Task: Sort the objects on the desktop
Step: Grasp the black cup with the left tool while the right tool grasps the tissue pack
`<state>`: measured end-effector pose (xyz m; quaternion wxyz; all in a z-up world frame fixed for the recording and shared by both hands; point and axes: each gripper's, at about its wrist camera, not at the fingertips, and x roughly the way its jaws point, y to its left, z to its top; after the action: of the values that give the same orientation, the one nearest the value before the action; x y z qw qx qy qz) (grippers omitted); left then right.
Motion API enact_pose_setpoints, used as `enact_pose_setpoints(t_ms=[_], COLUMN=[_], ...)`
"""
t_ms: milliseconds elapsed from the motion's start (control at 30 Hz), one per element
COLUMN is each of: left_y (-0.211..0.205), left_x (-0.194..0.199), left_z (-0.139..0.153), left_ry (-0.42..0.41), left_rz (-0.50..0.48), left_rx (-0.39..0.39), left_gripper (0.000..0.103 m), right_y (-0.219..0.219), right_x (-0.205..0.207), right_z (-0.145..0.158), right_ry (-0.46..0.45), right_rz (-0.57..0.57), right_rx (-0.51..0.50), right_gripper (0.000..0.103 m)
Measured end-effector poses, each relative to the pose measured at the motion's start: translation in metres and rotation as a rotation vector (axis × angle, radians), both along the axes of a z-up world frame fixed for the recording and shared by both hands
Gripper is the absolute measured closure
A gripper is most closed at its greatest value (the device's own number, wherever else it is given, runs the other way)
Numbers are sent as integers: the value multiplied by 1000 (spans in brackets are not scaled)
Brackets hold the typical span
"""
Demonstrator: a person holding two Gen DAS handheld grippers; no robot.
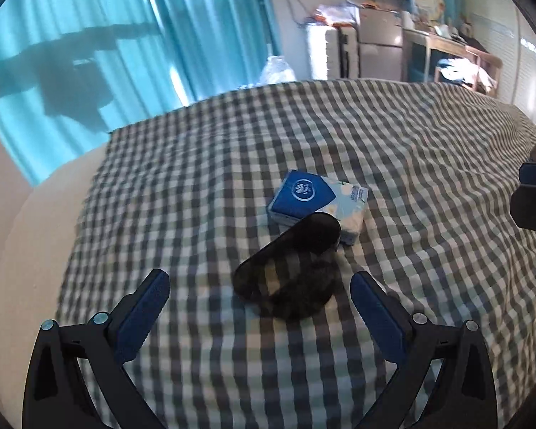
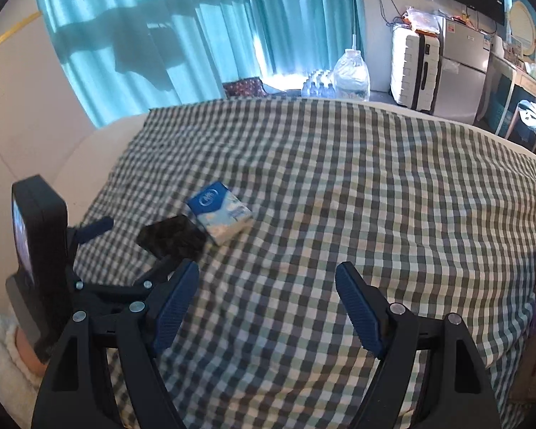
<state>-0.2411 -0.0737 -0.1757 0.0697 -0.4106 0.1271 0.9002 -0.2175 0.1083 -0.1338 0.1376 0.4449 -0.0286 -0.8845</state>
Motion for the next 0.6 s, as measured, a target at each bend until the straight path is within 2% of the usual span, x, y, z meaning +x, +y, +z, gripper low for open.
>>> enact_pose_setpoints(t_ms=[67, 167, 233, 267, 333, 367, 433, 600], left_y=[1, 8, 6, 0, -11, -16, -27, -58], left_x=[-11, -29, -33, -35, -37, -37, -36, -22], left_z=[-11, -33, -37, -36, -35, -33, -28, -23], left_ry=[-13, -60, -52, -45, -68, -60, -45, -56], left_rz=[-14, 23, 44, 68, 137, 181, 287, 443], left_rx=[14, -70, -25, 31, 89, 105, 89, 133], left_gripper=[0, 0, 0, 2, 34, 40, 40, 40], right_y=[4, 7, 6, 4, 1, -3, -11, -55], right_x=[-7, -16, -20, -23, -27, -31, -41, -73], right_z=[-10, -20, -24, -26, -28, -29, -31, -39], right_ry=[-22, -46, -53, -53, -47, -42, -44, -40], right_rz=[-7, -23, -22, -16, -4, 5, 35, 149], right_rx=[-11, -21, -19, -16, -15, -14, -27, -4], right_gripper=[24, 24, 24, 24, 24, 24, 24, 24])
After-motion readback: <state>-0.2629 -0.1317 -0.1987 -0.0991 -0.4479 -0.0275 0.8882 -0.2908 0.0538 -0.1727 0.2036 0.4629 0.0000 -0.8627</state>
